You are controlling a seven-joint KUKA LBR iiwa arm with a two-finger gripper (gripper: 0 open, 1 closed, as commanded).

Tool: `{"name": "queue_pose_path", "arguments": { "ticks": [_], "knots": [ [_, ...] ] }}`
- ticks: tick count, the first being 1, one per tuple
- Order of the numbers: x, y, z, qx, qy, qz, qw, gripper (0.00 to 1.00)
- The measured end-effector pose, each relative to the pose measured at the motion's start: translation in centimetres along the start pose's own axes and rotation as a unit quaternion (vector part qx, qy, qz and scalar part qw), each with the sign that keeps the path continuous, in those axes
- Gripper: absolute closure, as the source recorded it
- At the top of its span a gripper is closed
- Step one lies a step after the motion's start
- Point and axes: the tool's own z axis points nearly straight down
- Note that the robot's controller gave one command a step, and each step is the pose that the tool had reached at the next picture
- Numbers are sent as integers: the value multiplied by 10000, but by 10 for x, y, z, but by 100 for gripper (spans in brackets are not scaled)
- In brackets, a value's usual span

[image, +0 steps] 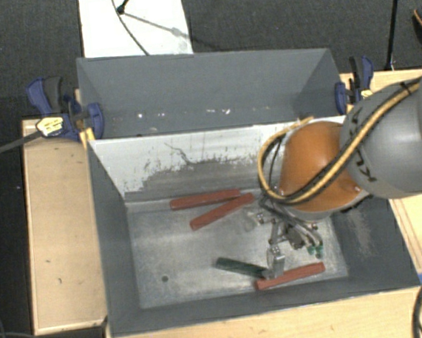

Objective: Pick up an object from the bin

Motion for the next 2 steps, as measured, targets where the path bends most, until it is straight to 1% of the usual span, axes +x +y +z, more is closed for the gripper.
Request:
{"name": "queue_pose_path", "arguments": {
  "ticks": [1, 2],
  "knots": [
    [21, 24, 9, -1, -7, 480, 9988, 0],
    [20, 24, 8, -4, -18, 490, 9988, 100]
  ]
}}
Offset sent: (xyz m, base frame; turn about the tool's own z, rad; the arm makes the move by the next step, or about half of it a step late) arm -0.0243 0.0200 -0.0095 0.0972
